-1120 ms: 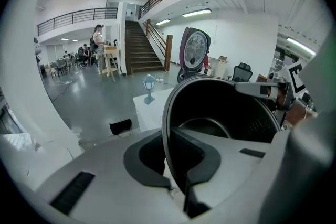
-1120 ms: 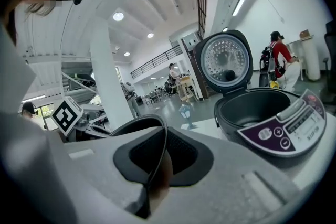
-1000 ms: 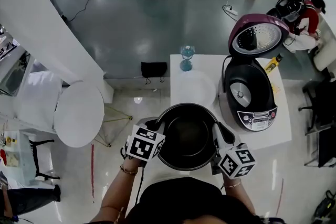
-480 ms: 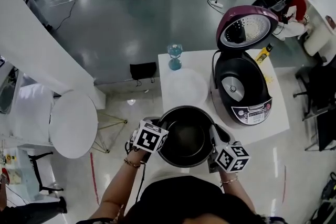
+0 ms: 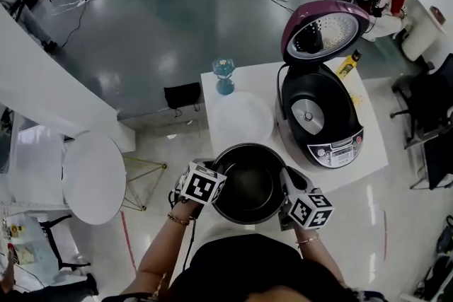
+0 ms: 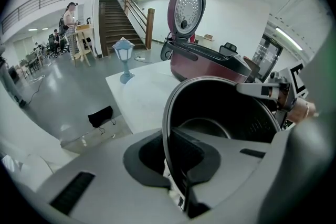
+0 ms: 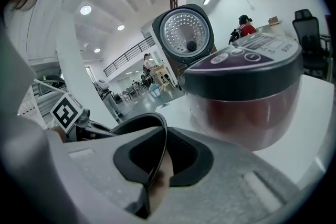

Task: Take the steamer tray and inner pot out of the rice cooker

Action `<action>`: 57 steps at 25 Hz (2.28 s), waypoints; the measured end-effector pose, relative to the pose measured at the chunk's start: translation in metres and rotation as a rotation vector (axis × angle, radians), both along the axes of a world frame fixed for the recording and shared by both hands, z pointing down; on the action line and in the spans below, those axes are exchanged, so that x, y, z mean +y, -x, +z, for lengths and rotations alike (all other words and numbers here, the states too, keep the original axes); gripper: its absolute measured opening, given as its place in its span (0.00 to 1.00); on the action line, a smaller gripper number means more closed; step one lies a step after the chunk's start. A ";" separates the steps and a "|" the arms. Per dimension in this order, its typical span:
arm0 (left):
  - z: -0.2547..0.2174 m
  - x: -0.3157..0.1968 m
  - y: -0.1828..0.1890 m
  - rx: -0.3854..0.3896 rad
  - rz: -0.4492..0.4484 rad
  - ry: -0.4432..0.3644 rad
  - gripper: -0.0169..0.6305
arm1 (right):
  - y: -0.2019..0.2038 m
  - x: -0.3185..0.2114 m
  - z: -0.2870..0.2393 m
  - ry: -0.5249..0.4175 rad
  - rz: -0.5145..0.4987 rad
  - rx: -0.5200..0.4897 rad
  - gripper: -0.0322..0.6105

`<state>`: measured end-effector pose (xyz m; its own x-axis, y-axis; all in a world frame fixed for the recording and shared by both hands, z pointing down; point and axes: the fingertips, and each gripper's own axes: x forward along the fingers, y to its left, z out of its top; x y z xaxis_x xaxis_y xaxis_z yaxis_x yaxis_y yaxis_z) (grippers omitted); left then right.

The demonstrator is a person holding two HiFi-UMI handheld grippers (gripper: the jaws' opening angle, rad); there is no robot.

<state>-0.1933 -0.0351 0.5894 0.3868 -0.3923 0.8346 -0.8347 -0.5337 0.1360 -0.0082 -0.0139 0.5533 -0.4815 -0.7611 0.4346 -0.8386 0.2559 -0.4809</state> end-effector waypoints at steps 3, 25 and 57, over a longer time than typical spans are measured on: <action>0.004 -0.007 -0.001 -0.006 0.010 0.003 0.04 | -0.001 -0.005 0.005 -0.006 0.008 0.003 0.09; 0.008 -0.027 -0.011 -0.031 0.041 -0.094 0.04 | -0.008 -0.015 0.020 0.052 0.049 -0.040 0.10; -0.144 0.008 0.008 0.250 -0.139 -0.551 0.27 | -0.004 0.005 -0.104 -0.329 -0.024 0.144 0.16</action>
<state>-0.2016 -0.0270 0.4457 0.4588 -0.8006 0.3854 -0.8799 -0.4696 0.0722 -0.0038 -0.0092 0.4489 -0.4524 -0.8609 0.2327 -0.8838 0.3978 -0.2465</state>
